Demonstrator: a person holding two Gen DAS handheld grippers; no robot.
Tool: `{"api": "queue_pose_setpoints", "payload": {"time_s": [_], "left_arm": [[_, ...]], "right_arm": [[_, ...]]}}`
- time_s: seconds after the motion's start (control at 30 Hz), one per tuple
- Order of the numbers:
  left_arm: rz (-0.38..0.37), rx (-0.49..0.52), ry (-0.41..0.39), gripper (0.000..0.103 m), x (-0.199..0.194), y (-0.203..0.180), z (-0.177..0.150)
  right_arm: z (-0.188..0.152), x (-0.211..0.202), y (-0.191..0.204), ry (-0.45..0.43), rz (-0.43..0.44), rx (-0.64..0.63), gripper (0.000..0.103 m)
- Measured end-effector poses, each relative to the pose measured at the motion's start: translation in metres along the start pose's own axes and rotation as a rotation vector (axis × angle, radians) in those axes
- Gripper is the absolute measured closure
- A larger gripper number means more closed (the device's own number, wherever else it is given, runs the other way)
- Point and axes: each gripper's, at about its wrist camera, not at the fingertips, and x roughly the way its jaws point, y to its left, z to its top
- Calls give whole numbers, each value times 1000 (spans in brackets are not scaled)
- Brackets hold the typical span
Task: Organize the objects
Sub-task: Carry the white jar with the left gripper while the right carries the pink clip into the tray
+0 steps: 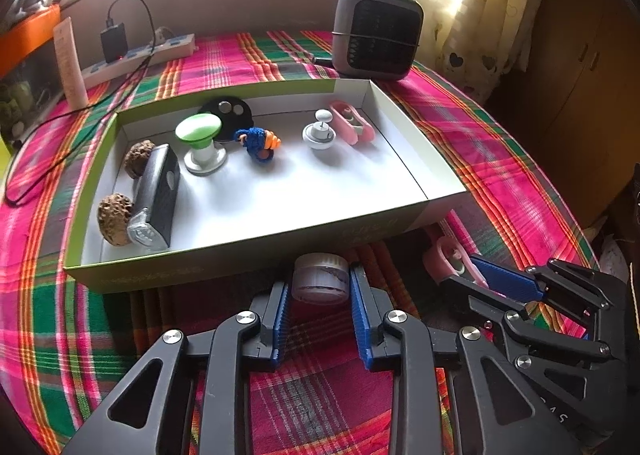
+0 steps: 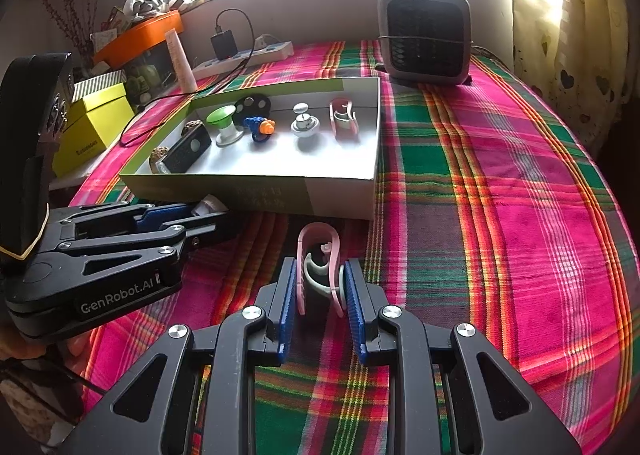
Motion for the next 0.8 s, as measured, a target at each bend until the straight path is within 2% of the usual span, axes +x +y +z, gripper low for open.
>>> {"api": "queue_pose_setpoints", "payload": {"time_s": [0.8], "left_arm": [[22, 23, -50, 77, -24, -2, -4]], "right_arm": [[8, -16, 16, -30, -5, -38, 78]]}}
